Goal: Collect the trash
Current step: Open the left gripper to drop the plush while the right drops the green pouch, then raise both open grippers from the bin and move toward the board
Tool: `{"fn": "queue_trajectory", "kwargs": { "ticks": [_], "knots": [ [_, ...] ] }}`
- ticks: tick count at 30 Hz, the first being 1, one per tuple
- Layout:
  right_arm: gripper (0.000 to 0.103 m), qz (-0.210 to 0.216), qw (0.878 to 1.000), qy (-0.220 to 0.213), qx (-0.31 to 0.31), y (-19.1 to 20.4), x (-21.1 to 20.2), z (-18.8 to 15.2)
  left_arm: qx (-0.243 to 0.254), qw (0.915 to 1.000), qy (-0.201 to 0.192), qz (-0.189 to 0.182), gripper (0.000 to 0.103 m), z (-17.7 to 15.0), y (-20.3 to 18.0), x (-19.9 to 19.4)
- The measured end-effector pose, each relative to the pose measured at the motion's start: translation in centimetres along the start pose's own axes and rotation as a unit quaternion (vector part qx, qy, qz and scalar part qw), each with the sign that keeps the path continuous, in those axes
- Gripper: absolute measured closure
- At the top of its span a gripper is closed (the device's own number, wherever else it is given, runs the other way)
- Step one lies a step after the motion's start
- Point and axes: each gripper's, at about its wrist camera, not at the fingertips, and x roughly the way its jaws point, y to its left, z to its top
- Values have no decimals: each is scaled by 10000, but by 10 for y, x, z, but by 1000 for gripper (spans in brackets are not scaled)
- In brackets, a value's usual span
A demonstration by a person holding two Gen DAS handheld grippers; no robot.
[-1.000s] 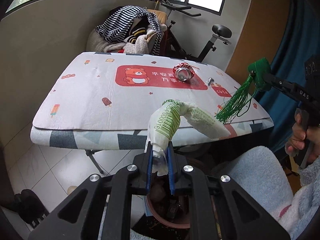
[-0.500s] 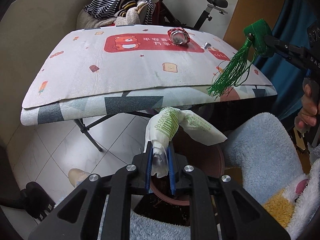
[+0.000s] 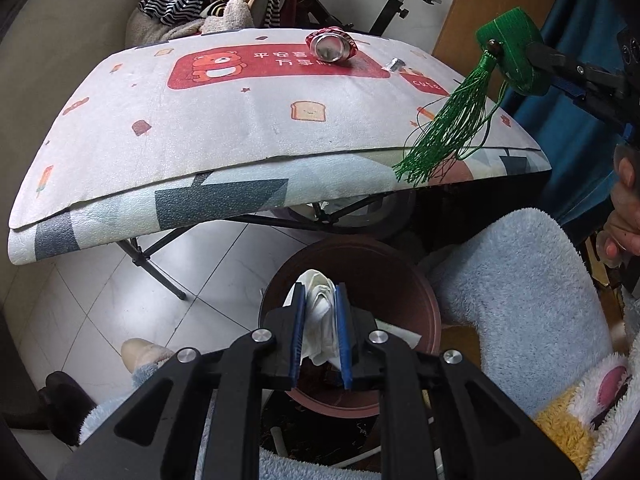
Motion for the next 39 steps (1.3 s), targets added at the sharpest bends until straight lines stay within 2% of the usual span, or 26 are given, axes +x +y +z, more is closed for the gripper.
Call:
{"fn": "queue_trajectory", "kwargs": {
  "ticks": [8, 9, 10, 13, 17, 19, 22, 27, 33, 36, 38, 39],
  "knots": [
    [56, -21, 10000, 56, -1, 0, 1, -3, -80, 9999, -14, -101, 85, 10, -6, 10],
    [56, -22, 10000, 67, 0, 0, 1, -4, -80, 9999, -27, -101, 79, 11, -7, 10],
    [56, -22, 10000, 80, -1, 0, 2, -4, -84, 9999, -53, -99, 69, 12, -8, 10],
    [56, -26, 9999, 113, -10, 1, 3, -6, -108, 9998, -141, -119, 51, 16, -9, 8],
    [56, 14, 9998, 195, -26, 1, 4, -9, -160, 9996, -251, -12, 34, 20, -7, 3],
    [56, 94, 9994, 317, -54, 3, 7, -11, -232, 9992, -317, 124, 21, 21, -4, -1],
    [55, 208, 9983, 523, -149, 6, 10, -17, -348, 9982, -400, 286, 13, 22, 3, -6],
    [55, 381, 9935, 1003, -368, 17, 23, -34, -622, 9954, -545, 476, 11, 22, 20, -16],
    [51, 351, 9844, 1668, -440, 28, 46, -59, -851, 9924, -653, 606, 10, 22, 36, -25],
    [51, 398, 9812, 1848, -402, 30, 56, -66, -951, 9911, -683, 630, 10, 21, 42, -27],
    [48, 427, 9803, 1888, -381, 31, 60, -69, -1009, 9905, -699, 629, 10, 20, 45, -28],
    [42, 408, 9802, 1900, -378, 32, 62, -69, -1027, 9902, -712, 627, 10, 20, 46, -29]
  ]
}}
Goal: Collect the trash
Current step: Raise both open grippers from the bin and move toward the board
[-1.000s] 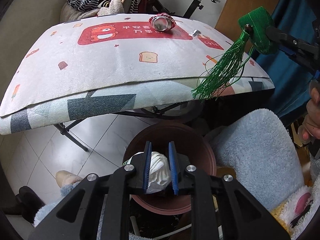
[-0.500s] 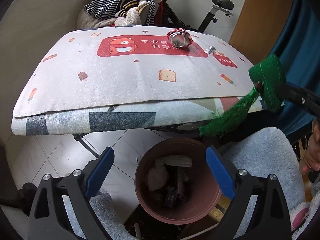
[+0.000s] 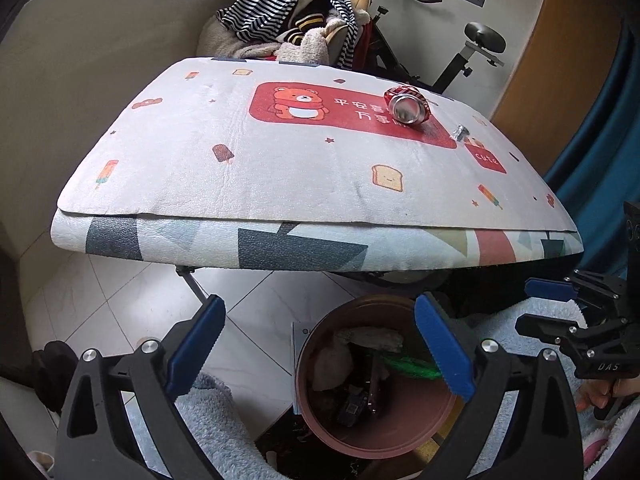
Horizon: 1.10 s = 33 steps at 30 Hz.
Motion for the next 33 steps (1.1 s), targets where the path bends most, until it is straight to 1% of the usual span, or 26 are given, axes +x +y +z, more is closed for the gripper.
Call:
{"fn": "queue_trajectory", "kwargs": {
  "ticks": [1, 2, 4, 7, 13, 24, 29, 33],
  "knots": [
    [35, -16, 10000, -2, 2, 1, 1, 0, -12, 10000, -12, -1, 10, 0, 1, 0],
    [33, -34, 10000, -11, 0, 1, 2, 1, -23, 10000, -25, 5, 10, 0, 2, 0],
    [23, -80, 10000, -38, 10, 0, 3, 2, -44, 10000, -47, -1, 10, -1, 3, -1],
    [14, -162, 9997, -127, 88, -3, 4, 5, -104, 9999, -122, -47, 9, -3, 5, -2],
    [11, -316, 9989, -207, 267, -17, 4, 12, -246, 9994, -235, -46, 9, -3, 9, -2],
    [11, -574, 9963, -384, 510, -47, 4, 28, -372, 9989, -261, -94, 8, 4, 16, 5],
    [11, -762, 9938, -535, 611, -66, 2, 41, -429, 9985, -310, -109, 8, 16, 20, 11],
    [11, -961, 9905, -705, 680, -89, -2, 58, -535, 9976, -367, -221, 8, 34, 20, 17]
  ]
}}
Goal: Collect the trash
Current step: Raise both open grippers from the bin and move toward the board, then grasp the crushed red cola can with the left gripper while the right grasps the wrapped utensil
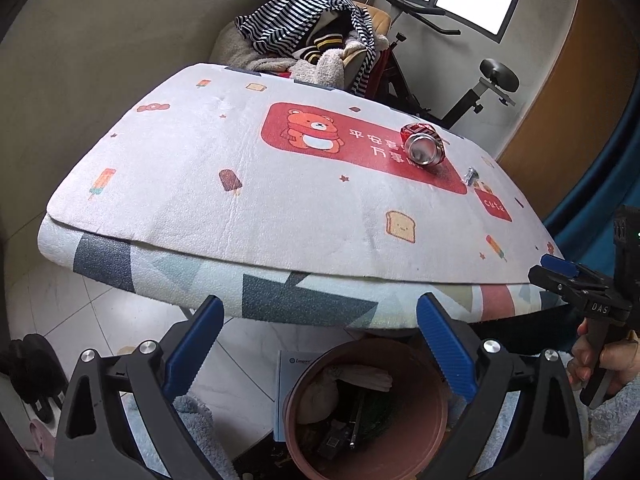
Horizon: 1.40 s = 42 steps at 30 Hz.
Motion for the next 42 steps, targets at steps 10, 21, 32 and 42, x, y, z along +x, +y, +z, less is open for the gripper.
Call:
{"fn": "queue_trajectory", "kwargs": {
  "ticks": [10, 21, 32, 42],
  "knots": [
    [11, -324, 9980, -354, 405, -60, 26, 63, -33, 9978, 249, -619, 11, 71, -34, 59],
    [12, -707, 9952, -364, 570, -123, 70, 113, -1744, 9635, 891, -1824, 39, 174, -90, 196],
    [13, -765, 9942, -358, 672, -160, 95, 126, -2492, 9481, 1504, -1282, 51, 206, -138, 283],
    [17, -741, 9913, -107, 1083, -173, 129, 143, -1361, 9823, 1048, -744, 79, 206, -147, 280]
  ]
}}
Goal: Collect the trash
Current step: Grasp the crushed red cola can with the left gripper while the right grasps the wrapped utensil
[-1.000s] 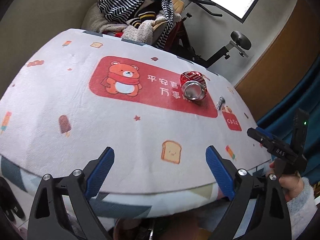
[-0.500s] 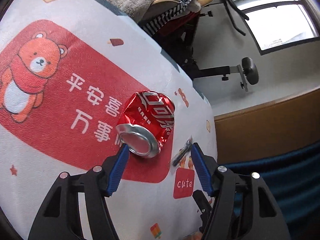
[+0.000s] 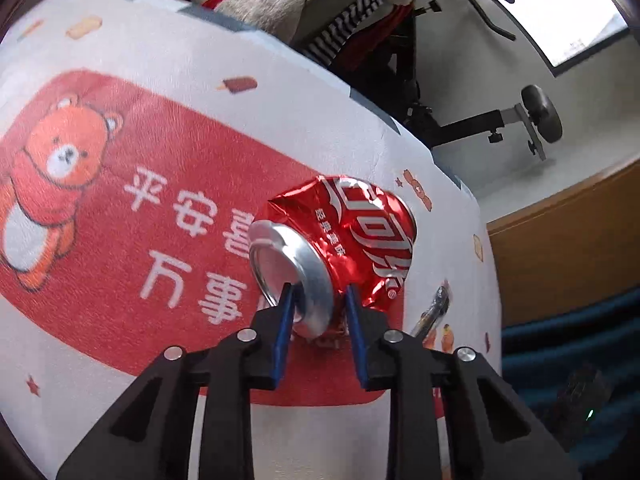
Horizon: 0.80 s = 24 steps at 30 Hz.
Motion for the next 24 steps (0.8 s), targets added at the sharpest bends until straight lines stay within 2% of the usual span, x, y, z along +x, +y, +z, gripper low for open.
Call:
{"fn": "queue_trajectory", "kwargs": {
  "ticks": [5, 7, 8, 9, 11, 13, 15, 18, 24],
  "knots": [
    [24, -414, 9988, 263, 92, 11, 30, 11, 415, 9988, -245, 25, 79, -3, 20, -25],
    [32, -661, 9968, 443, 2, 18, 42, 14, 493, 9981, -365, 94, 79, -4, 31, -36],
    [32, -808, 9959, 400, -114, 22, 45, 16, 501, 9978, -418, 112, 79, -5, 37, -41],
    [37, -859, 9953, 406, -211, 26, 47, 17, 508, 9975, -470, 123, 79, -6, 42, -47],
    [54, -720, 9957, 410, -421, 35, 47, 18, 534, 9968, -574, 166, 79, -8, 52, -59],
    [82, -656, 9941, 497, -711, 47, 45, 17, 577, 9959, -663, 195, 79, -11, 58, -71],
    [86, -564, 9928, 552, -904, 55, 41, 12, 640, 9950, -735, 219, 79, -14, 63, -82],
    [88, -155, 9950, 462, -873, 58, 24, 2, 700, 9937, -852, 221, 79, -20, 70, -102],
    [88, 73, 9963, 261, -811, 69, -10, -16, 599, 9936, -940, 208, 79, -37, 86, -135]
  ]
}}
